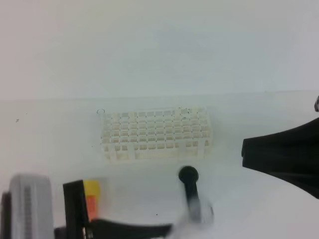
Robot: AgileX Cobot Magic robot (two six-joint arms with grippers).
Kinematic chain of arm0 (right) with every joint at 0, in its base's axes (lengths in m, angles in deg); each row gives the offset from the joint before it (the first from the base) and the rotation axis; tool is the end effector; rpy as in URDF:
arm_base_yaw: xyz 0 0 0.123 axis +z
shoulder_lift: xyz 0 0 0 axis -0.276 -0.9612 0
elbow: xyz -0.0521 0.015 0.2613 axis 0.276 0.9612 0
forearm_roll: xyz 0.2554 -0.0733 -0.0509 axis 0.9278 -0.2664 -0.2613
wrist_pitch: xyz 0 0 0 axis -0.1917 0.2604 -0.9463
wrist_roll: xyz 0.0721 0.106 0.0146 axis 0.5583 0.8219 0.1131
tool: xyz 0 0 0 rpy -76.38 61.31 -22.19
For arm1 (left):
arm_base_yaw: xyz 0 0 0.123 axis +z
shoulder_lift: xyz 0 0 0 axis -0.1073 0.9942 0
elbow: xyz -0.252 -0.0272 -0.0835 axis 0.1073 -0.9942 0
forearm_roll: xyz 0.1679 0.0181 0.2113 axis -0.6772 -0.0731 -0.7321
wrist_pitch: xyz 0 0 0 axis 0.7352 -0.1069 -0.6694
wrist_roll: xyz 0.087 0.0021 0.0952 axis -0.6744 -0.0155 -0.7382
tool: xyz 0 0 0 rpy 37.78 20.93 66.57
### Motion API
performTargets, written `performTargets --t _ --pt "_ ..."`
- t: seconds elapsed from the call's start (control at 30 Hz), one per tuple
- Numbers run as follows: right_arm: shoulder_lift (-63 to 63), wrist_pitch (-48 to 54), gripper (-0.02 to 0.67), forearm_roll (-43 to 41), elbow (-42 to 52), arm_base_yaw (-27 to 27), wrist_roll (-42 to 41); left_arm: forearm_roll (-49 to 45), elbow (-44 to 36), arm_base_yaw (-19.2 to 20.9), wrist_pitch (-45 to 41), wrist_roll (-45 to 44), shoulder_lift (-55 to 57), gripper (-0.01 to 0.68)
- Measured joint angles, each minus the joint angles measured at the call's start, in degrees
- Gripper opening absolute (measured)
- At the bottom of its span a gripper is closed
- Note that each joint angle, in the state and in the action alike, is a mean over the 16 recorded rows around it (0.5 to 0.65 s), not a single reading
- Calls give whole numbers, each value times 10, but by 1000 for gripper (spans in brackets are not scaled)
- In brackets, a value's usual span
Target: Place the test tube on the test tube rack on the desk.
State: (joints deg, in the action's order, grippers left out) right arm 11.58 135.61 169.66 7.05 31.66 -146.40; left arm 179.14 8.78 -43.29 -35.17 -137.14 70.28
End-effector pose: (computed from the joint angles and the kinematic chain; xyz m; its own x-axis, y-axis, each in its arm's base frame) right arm 0.1858 0.1696 0.3289 0.0235 -0.0802 -0.9965 -0.9748 0.2194 -0.0406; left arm 0.1278 -0.1810 0.2698 0.0586 0.1557 -0.9861 0.9311 0.3476 0.1102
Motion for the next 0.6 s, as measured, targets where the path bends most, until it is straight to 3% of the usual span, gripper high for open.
performTargets --t 0.2,0.37,0.6 --pt "-18 43 242 24 0 0 -11 4 0 0 -38 -69 4 41" --pt "-19 55 369 31 0 2 -11 8 0 0 -43 -55 14 34" --pt "-19 47 446 34 -2 24 -13 4 4 0 -64 -32 28 41"
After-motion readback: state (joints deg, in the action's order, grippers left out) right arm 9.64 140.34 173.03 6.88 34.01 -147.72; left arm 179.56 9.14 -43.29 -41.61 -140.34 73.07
